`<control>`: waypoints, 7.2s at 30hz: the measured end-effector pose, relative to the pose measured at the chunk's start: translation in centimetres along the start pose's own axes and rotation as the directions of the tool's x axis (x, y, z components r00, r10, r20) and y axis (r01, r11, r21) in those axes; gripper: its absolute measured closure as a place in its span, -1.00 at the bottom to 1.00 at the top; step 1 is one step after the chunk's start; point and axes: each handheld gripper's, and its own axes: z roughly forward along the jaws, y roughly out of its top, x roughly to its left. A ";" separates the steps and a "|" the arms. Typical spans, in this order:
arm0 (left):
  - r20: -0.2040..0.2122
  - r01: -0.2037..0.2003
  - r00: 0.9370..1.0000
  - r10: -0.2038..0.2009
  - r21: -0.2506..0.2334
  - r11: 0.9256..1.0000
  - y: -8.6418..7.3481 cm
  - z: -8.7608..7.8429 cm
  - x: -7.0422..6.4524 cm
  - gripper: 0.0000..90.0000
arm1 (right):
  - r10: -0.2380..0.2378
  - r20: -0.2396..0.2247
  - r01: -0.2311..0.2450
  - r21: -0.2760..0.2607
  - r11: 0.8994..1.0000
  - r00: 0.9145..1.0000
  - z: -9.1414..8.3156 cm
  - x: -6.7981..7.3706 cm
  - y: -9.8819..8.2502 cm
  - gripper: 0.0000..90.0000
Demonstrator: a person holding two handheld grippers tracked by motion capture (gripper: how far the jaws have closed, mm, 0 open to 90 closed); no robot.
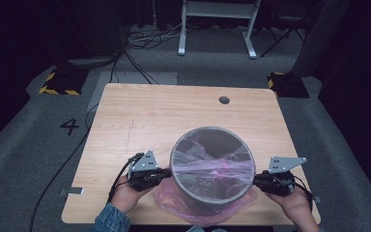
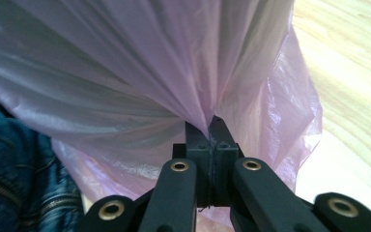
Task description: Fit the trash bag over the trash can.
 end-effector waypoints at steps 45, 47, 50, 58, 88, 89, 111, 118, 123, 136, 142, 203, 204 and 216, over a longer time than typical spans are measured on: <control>-0.386 0.197 0.908 -0.164 0.048 0.979 -7.0 -4.2 5.4 -0.12 | 0.142 0.261 -0.141 -0.024 0.990 0.955 -5.7 -0.7 0.0 -0.68; -0.399 0.208 0.901 -0.169 0.057 0.977 -7.4 -4.3 5.8 -0.13 | 0.150 0.247 -0.165 0.039 0.986 0.957 -5.8 -0.9 0.2 -0.68; -0.409 0.234 0.892 -0.190 0.060 0.970 -7.9 -4.2 6.3 -0.14 | 0.147 0.282 -0.181 0.096 0.979 0.948 -5.9 -1.0 0.6 -0.68; -0.410 0.267 0.891 -0.197 0.119 0.956 -8.6 -3.3 7.0 -0.17 | 0.009 0.135 -0.027 0.133 0.991 0.991 -6.7 0.2 2.5 -0.81; -0.415 0.257 0.887 -0.204 0.075 0.964 -9.3 -3.0 7.1 -0.28 | -0.026 0.206 0.042 -0.073 0.996 0.978 -3.8 2.3 13.8 -0.52; -0.414 0.257 0.887 -0.204 0.074 0.964 -9.3 -3.0 7.1 -0.28 | -0.031 0.199 0.046 -0.070 0.996 0.980 -3.7 2.3 14.0 -0.50; -0.416 0.257 0.886 -0.205 0.074 0.963 -9.3 -2.9 7.0 -0.28 | -0.020 0.095 0.027 -0.073 0.997 0.995 2.0 4.6 17.6 -0.49; -0.416 0.259 0.886 -0.206 0.074 0.963 -9.3 -2.9 7.0 -0.28 | -0.054 0.065 0.056 -0.024 0.998 0.996 4.7 5.3 17.9 -0.52; -0.415 0.258 0.886 -0.206 0.073 0.963 -9.3 -2.9 7.0 -0.29 | -0.072 0.049 0.072 -0.004 0.997 0.996 6.7 5.2 18.2 -0.54; -0.415 0.257 0.887 -0.205 0.073 0.964 -9.3 -2.9 7.0 -0.29 | -0.056 0.072 0.047 0.124 0.991 0.996 9.8 4.5 16.7 -0.41; -0.415 0.258 0.886 -0.206 0.073 0.963 -9.3 -2.9 7.0 -0.29 | -0.057 0.112 0.037 0.175 0.984 0.992 10.5 3.9 16.1 -0.43; -0.418 0.260 0.884 -0.207 0.072 0.963 -9.2 -2.8 7.0 -0.30 | -0.063 0.052 0.060 0.051 0.997 0.997 8.0 5.4 17.6 -0.06; -0.419 0.260 0.884 -0.207 0.073 0.963 -9.2 -2.8 7.0 -0.30 | -0.061 0.059 0.057 0.071 0.996 0.996 8.5 5.3 17.5 0.07; -0.419 0.259 0.884 -0.207 0.073 0.963 -9.2 -2.8 7.0 -0.30 | -0.094 0.004 0.092 0.175 0.980 0.996 11.8 5.1 17.7 1.00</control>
